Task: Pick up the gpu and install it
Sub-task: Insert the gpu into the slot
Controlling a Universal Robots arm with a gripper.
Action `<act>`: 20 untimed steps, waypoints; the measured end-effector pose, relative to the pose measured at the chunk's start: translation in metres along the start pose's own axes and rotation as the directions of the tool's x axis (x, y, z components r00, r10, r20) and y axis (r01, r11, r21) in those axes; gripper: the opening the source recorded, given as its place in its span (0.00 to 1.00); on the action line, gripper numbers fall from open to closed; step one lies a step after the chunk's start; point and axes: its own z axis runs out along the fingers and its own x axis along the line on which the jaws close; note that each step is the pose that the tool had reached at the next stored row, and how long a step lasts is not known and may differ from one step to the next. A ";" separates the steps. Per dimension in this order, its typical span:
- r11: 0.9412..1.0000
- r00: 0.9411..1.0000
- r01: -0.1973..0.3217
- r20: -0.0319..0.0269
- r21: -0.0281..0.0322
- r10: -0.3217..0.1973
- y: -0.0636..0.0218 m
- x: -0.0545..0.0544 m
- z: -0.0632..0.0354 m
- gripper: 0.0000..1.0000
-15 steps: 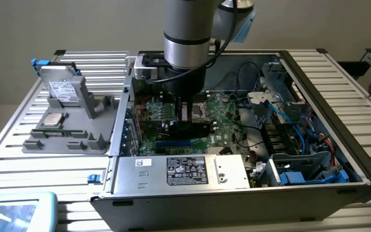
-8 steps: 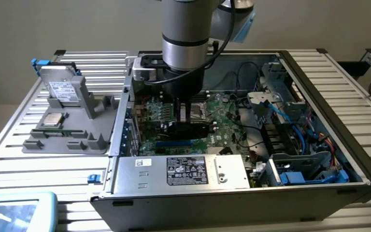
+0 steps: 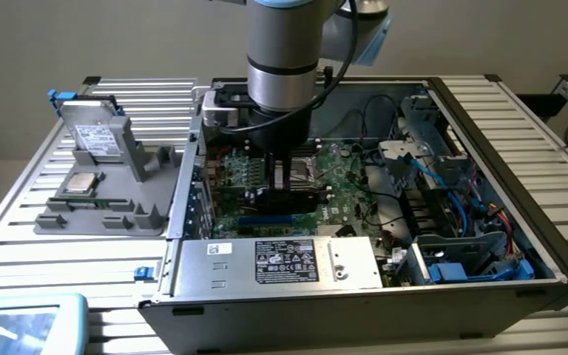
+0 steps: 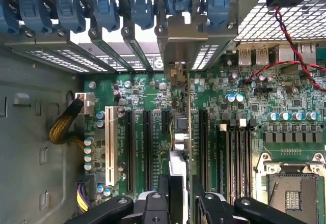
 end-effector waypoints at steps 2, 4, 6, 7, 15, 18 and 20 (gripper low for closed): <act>1.000 1.000 0.000 0.000 -0.005 0.000 0.0003 0.000 0.0002 0.27; 1.000 1.000 0.000 0.000 -0.007 0.000 0.0003 0.000 0.0006 0.27; 1.000 1.000 0.000 0.000 -0.007 0.000 0.0003 0.000 0.0006 0.27; 1.000 1.000 0.001 0.000 -0.007 -0.001 0.0004 0.000 0.0008 0.27; 1.000 1.000 0.001 0.005 -0.007 -0.001 0.0027 0.000 0.0037 0.27; 1.000 1.000 0.000 0.006 0.001 0.000 0.0029 0.000 0.0046 0.27; 1.000 1.000 0.000 0.007 0.006 0.000 0.0033 0.000 0.0059 0.27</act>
